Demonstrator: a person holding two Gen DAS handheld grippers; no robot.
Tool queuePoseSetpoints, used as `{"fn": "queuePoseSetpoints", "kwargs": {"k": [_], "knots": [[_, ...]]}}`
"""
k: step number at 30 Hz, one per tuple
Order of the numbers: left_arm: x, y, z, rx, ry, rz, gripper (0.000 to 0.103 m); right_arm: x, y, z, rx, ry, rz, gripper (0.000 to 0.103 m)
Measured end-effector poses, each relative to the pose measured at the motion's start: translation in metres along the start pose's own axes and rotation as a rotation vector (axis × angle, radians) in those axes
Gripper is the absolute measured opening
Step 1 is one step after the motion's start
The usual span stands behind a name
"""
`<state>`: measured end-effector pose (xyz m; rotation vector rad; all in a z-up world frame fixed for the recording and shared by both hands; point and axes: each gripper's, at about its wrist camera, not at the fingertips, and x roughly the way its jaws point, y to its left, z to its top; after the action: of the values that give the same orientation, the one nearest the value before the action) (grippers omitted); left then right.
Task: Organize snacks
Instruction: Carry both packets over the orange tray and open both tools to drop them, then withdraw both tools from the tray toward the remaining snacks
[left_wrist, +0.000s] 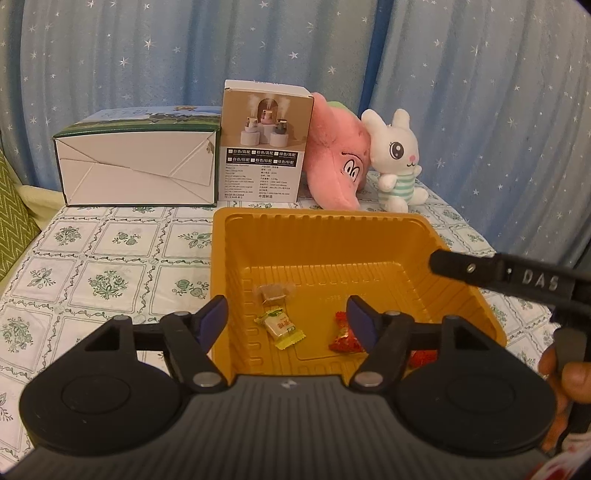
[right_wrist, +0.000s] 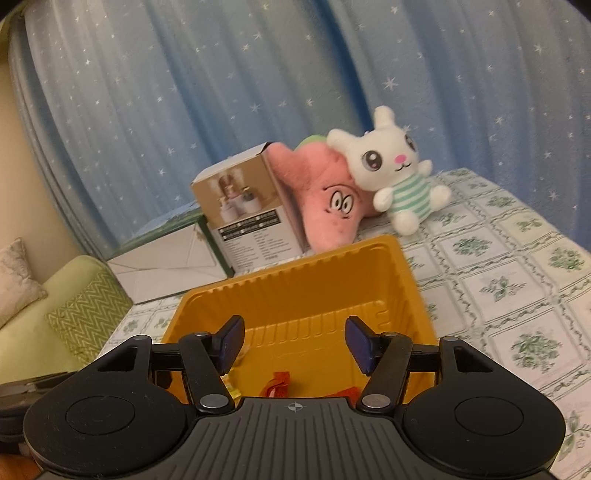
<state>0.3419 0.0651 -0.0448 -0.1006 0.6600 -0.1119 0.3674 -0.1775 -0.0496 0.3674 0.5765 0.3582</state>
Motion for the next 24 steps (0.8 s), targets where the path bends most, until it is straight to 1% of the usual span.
{"fn": "queuePoseSetpoints", "kwargs": {"k": [5,9,13,16,19,24], "knots": [[-0.010,-0.002,-0.001,0.016,-0.019,0.013,0.073,-0.012,-0.003,0.001,-0.008,-0.003,-0.021,0.061],[-0.028,-0.007,-0.005,0.022,-0.047,0.009,0.075,-0.032,0.000,0.002,-0.021,-0.033,-0.031,0.061],[-0.050,-0.014,-0.016,0.029,-0.074,0.009,0.077,-0.059,0.004,-0.001,-0.065,-0.075,-0.049,0.062],[-0.069,-0.021,-0.029,0.043,-0.081,0.003,0.078,-0.084,0.003,-0.012,-0.080,-0.091,-0.067,0.066],[-0.086,-0.028,-0.046,0.028,-0.078,-0.012,0.078,-0.105,-0.001,-0.026,-0.078,-0.080,-0.080,0.070],[-0.116,-0.045,-0.083,0.053,-0.083,-0.025,0.079,-0.136,-0.007,-0.056,-0.084,-0.058,-0.106,0.072]]}}
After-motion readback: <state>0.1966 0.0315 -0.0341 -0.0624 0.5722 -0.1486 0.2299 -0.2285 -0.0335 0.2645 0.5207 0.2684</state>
